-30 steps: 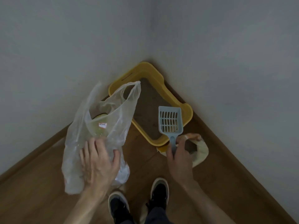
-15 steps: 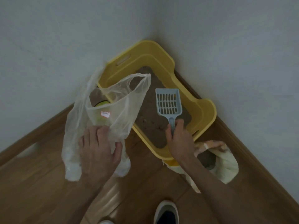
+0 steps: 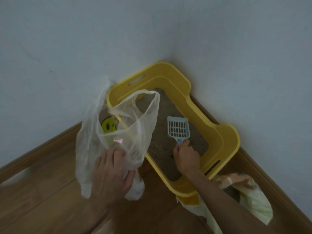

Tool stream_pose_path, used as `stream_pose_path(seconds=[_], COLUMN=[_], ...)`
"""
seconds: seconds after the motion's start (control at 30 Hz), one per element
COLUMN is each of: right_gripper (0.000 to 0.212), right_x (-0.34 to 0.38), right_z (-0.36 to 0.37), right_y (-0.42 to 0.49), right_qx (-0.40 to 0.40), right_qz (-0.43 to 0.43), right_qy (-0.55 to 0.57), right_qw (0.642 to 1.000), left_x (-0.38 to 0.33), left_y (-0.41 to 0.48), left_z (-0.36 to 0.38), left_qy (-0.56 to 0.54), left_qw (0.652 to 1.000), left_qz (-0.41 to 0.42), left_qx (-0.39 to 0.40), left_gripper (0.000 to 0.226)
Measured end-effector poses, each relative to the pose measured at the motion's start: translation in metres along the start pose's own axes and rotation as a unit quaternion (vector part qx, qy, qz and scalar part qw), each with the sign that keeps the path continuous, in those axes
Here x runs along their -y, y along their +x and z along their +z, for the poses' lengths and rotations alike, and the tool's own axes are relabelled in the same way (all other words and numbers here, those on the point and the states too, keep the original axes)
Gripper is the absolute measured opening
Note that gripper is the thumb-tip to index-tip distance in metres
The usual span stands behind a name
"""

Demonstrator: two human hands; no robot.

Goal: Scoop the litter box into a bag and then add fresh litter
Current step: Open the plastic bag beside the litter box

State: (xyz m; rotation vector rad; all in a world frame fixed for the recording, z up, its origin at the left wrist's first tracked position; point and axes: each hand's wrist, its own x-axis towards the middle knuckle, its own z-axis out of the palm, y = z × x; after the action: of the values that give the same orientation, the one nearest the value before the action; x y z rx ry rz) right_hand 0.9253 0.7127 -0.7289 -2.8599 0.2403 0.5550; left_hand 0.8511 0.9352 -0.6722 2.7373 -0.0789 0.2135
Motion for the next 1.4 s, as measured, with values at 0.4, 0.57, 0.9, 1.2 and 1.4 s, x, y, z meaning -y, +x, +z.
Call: stream_pose_path(seconds=[0.4, 0.57, 0.9, 1.2, 1.4], right_gripper=[0.056, 0.059, 0.056, 0.045, 0.035], right_x=[-0.002, -0.002, -0.005, -0.001, 0.046], right_z=[0.013, 0.011, 0.013, 0.006, -0.068], right_y=[0.014, 0.012, 0.016, 0.017, 0.031], right_qx=[0.055, 0.095, 0.140, 0.160, 0.089], right_qz=[0.015, 0.036, 0.032, 0.001, -0.092], right_qy=[-0.027, -0.027, -0.043, -0.119, 0.014], right_qw=[0.998, 0.994, 0.989, 0.980, 0.992], left_x=[0.020, 0.030, 0.031, 0.035, 0.031], left_y=[0.003, 0.000, -0.002, 0.002, 0.008], left_z=[-0.003, -0.004, 0.005, -0.005, -0.026], left_qy=[-0.008, -0.012, -0.058, -0.124, -0.156], left_qw=[0.998, 0.997, 0.997, 0.990, 0.973], left_qz=[0.045, 0.054, 0.050, -0.018, -0.068], left_qx=[0.044, 0.054, -0.001, 0.060, 0.158], left_gripper=[0.056, 0.062, 0.067, 0.122, 0.127])
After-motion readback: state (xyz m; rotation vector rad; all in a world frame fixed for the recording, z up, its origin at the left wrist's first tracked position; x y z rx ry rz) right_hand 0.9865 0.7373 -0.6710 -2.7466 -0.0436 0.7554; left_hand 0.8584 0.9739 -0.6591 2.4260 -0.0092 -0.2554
